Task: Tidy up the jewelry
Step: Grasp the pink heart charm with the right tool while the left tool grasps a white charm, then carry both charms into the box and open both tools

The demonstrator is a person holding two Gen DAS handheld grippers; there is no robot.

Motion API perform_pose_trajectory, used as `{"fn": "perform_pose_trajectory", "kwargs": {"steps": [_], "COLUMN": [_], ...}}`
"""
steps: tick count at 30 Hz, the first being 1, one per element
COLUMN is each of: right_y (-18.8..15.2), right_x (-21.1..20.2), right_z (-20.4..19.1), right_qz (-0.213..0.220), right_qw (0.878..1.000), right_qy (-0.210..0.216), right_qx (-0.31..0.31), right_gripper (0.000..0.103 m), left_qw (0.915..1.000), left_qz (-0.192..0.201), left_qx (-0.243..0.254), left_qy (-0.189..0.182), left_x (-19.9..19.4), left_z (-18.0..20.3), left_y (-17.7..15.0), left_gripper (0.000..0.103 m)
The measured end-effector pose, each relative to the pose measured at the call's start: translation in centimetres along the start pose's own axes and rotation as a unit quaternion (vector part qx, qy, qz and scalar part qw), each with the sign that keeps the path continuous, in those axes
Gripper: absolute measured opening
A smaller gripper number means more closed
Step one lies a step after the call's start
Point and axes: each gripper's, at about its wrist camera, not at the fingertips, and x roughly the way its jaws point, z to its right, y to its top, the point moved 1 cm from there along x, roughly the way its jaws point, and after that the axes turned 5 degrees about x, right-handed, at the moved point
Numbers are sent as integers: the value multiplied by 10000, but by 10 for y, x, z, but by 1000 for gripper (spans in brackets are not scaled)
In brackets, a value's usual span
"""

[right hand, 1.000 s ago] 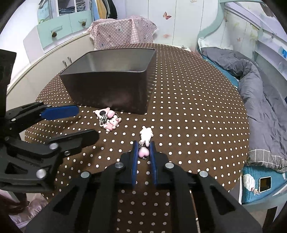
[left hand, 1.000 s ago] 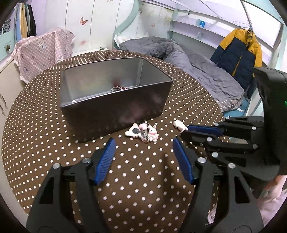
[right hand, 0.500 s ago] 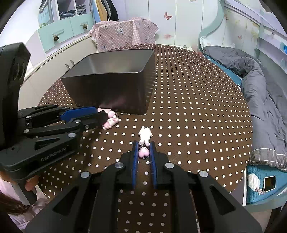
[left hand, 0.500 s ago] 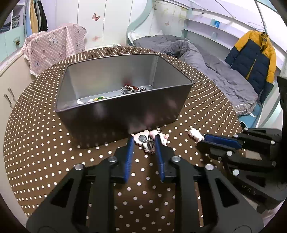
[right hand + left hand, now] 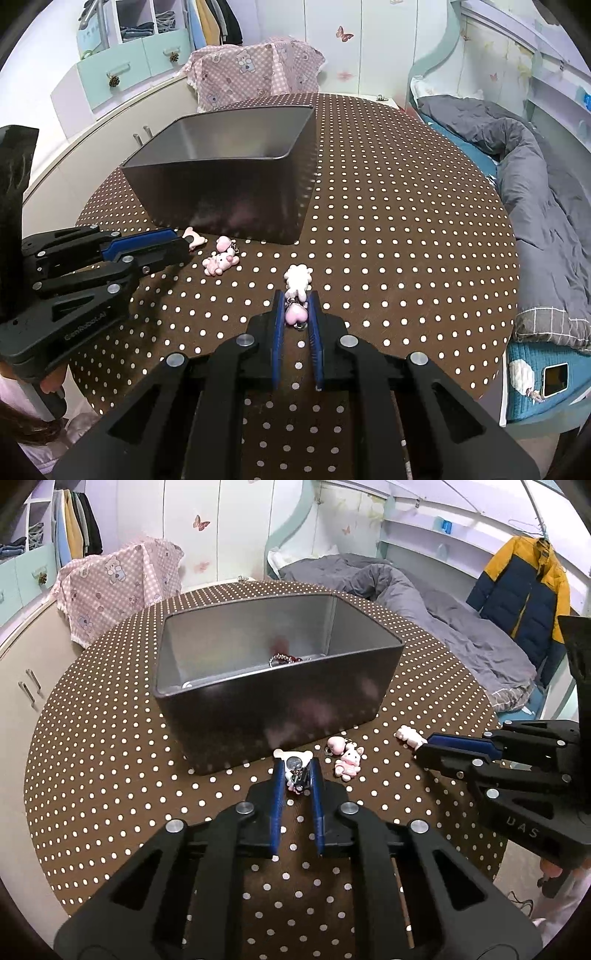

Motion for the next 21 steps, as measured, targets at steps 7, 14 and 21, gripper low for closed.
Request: {"fn": "perform_pose_trajectory", "kwargs": {"steps": [7, 14, 21], "right_y": [5, 8, 27], "right_x": [-7, -10, -30], "right_z": [-1, 4, 2], "right_qz": [131, 193, 597], "right_qw": [9999, 9998, 9982], "right_qy": [0, -40, -62], "right_qx": [-19, 56, -17], "right_gripper": [11, 11, 11], "left_qw": [9999, 9998, 9986], "left_qz": [122, 189, 520], "left_qx": [49, -47, 34], "left_qy": [-24, -68, -62], "left_x": [-8, -16, -38], "left_z": [1, -6, -2], "left_y": [3, 2, 12], "left_gripper": [13, 13, 13]}}
